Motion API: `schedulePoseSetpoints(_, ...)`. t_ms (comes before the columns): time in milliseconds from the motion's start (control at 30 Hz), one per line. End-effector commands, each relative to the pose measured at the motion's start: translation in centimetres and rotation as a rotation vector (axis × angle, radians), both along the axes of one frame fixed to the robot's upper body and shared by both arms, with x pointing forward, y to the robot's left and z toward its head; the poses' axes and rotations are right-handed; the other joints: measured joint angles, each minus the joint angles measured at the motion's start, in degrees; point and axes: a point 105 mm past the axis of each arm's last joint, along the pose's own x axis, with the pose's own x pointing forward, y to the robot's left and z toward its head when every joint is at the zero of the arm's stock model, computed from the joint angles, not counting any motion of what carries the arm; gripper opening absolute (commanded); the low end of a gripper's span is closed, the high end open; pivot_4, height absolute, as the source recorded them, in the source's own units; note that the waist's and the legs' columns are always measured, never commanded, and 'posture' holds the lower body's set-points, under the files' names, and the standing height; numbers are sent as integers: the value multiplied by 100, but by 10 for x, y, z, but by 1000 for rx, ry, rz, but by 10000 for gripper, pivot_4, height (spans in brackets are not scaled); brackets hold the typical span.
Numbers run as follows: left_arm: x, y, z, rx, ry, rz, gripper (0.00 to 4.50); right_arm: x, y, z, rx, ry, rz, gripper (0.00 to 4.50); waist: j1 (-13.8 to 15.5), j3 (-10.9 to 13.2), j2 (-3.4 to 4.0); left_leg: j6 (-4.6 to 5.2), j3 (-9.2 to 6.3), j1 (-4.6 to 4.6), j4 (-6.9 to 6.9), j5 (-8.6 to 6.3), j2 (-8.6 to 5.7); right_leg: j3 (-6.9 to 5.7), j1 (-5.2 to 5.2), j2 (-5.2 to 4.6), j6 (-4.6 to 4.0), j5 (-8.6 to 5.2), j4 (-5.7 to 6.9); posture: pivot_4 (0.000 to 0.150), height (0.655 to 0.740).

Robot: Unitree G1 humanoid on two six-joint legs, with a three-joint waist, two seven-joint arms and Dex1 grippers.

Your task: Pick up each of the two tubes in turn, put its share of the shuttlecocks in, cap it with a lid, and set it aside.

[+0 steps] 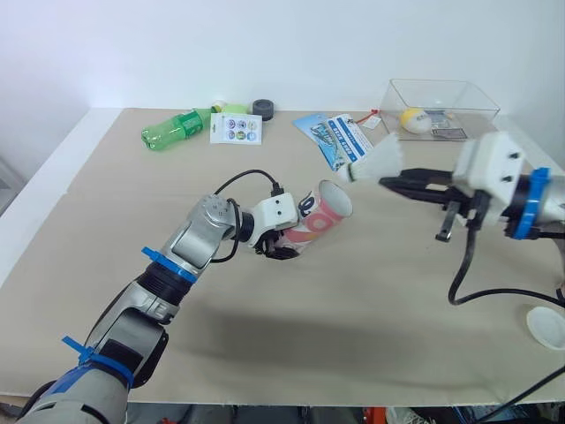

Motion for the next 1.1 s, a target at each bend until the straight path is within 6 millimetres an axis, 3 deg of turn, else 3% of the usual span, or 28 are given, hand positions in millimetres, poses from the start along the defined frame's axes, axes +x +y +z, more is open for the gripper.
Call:
schedulePoseSetpoints(33, -1, -3, 1, 7, -1, -13, 30602, 0, 0, 6, -38, -31, 44, 345, 4, 0, 0, 0, 0, -1, 0, -2, 0, 0, 0, 0, 0, 0, -4, 1500, 7400)
schedulePoseSetpoints(500, -2, -4, 2, 5, -19, -4, 30602, 15, 4, -10, -143, -12, 147, 345, 3, 0, 2, 3, -2, 1, 2, -3, 6, -3, -2, 7, -5, 9, -2, 1500, 7400)
schedulePoseSetpoints(533, -2, -4, 2, 6, -18, -3, 30602, 15, 5, -8, -130, -14, 155, 7364, 3, 0, 2, 3, -2, 1, 2, -3, 6, -3, -2, 7, -5, 10, -2, 1500, 7400)
schedulePoseSetpoints(667, -2, -3, 1, 8, -16, 1, 30602, 13, 11, 3, -42, -8, 173, 23068, 5, 0, 2, 3, -3, 1, 2, -3, 6, -2, -2, 7, -7, 11, -1, 1500, 7400)
schedulePoseSetpoints(800, -2, -3, 0, 11, -16, 2, 30602, 14, 4, 8, 3, -7, 128, 41994, 8, 0, 2, 3, -3, 0, 2, -3, 5, -2, -1, 6, -7, 11, 0, 1500, 7400)
schedulePoseSetpoints(833, -2, -3, 0, 12, -16, 2, 30602, 16, -1, 13, 75, 16, 97, 43826, 8, 0, 2, 3, -3, 0, 2, -3, 5, -2, -1, 6, -7, 10, 0, 1500, 7400)
schedulePoseSetpoints(967, -2, -3, 1, 13, -20, -1, 30602, 35, -40, 24, 347, 98, -131, 43826, 12, 0, 2, 3, -4, 0, 2, -3, 6, -3, 0, 7, -11, 13, 0, 1500, 7400)
schedulePoseSetpoints(1033, -2, -4, 1, 13, -22, -2, 30602, 49, -81, 8, 433, 118, -357, 43826, 18, -1, 0, 3, -3, 0, 4, -3, 6, -2, 0, 6, -14, 15, 0, 1500, 7400)
schedulePoseSetpoints(1100, -2, -5, 2, 14, -24, -7, 30602, 59, -141, -23, 531, 82, -681, 43826, 54, -6, -12, 3, -6, 1, 2, -3, 6, -5, 4, 6, -16, 14, 0, 1500, 7400)
